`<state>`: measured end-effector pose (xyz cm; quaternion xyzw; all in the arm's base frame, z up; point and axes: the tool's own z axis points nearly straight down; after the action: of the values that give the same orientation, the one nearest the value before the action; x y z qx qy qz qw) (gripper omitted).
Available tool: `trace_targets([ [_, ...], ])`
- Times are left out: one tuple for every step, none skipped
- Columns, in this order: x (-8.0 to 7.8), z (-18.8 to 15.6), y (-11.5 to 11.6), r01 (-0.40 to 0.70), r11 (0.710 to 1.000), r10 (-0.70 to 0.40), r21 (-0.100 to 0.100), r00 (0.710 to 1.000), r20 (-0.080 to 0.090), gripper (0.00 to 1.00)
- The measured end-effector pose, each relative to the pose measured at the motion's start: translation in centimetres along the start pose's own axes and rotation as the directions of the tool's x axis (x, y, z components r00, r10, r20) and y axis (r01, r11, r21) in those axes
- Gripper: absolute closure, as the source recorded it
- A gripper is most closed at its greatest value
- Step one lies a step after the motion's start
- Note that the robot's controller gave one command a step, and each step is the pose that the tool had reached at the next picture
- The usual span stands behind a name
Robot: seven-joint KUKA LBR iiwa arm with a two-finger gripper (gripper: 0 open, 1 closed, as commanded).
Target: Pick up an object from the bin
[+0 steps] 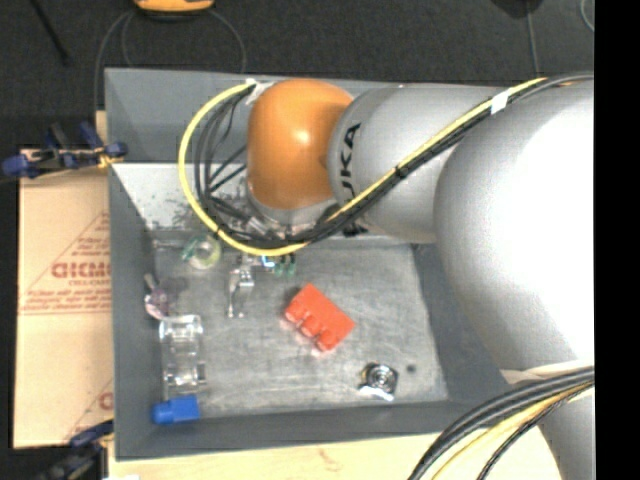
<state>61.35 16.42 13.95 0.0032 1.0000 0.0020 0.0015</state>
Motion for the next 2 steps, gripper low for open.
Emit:
trace_targets([
  [1.5,6.5,-9.0,0.204,0.979,-0.204,0.002,0.979,0.008,0.00],
  [4.9,6.3,-15.5,0.203,0.979,-0.203,0.005,0.979,0.015,0.00],
])
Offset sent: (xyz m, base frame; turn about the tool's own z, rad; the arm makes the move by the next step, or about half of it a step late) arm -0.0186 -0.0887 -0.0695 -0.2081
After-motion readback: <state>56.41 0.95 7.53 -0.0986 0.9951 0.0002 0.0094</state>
